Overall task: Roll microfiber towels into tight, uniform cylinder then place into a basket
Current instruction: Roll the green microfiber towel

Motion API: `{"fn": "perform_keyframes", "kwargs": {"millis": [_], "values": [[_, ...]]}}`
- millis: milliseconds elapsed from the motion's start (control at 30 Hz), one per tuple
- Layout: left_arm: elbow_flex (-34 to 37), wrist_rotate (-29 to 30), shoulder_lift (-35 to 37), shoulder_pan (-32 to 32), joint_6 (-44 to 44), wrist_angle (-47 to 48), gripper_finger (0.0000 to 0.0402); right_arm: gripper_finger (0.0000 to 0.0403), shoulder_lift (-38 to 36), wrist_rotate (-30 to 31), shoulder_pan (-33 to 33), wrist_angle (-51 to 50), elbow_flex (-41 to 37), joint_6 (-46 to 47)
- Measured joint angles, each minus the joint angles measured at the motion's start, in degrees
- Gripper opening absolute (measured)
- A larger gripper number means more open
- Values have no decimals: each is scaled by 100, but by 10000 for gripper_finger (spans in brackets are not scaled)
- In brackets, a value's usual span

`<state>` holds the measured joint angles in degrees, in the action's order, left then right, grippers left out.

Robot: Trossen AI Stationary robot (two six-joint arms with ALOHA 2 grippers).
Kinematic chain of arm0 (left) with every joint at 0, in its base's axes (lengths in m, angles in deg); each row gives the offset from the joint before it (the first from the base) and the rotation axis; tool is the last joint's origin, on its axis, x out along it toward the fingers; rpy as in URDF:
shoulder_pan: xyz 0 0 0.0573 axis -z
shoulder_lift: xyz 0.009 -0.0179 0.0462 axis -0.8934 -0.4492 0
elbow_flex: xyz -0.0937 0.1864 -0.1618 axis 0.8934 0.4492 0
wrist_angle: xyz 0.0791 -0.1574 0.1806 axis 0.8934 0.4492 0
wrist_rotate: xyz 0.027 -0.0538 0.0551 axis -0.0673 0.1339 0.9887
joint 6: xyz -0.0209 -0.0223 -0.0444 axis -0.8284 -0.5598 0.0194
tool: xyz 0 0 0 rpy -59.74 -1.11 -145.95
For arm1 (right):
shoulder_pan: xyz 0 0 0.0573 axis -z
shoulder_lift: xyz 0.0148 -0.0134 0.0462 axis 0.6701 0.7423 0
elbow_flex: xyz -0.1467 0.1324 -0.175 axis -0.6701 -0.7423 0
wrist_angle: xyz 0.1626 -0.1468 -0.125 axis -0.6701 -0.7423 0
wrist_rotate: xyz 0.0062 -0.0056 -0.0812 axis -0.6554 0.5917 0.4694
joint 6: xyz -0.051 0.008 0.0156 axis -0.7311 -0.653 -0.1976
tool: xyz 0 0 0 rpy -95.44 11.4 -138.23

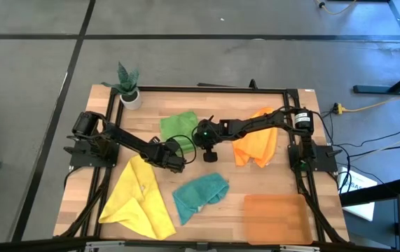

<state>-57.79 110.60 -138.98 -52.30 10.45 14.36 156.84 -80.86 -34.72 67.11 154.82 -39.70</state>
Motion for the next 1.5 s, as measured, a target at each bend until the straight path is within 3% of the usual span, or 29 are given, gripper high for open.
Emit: {"fn": "perform_keyframes", "kwargs": {"millis": [267,567,1233,1500], "values": [[2,0,-2,0,-2,0,0,56,0,-9,-2,14,0,1],[2,0,-7,0,-2,-2,0,82,0,1099,-7,42,0,-1],[9,152,-13,53,-4,-24,1,77,0,1170,-7,39,0,1],[17,349,-17,101,-4,4,50,77,0,1176,-7,35,0,1]]}}
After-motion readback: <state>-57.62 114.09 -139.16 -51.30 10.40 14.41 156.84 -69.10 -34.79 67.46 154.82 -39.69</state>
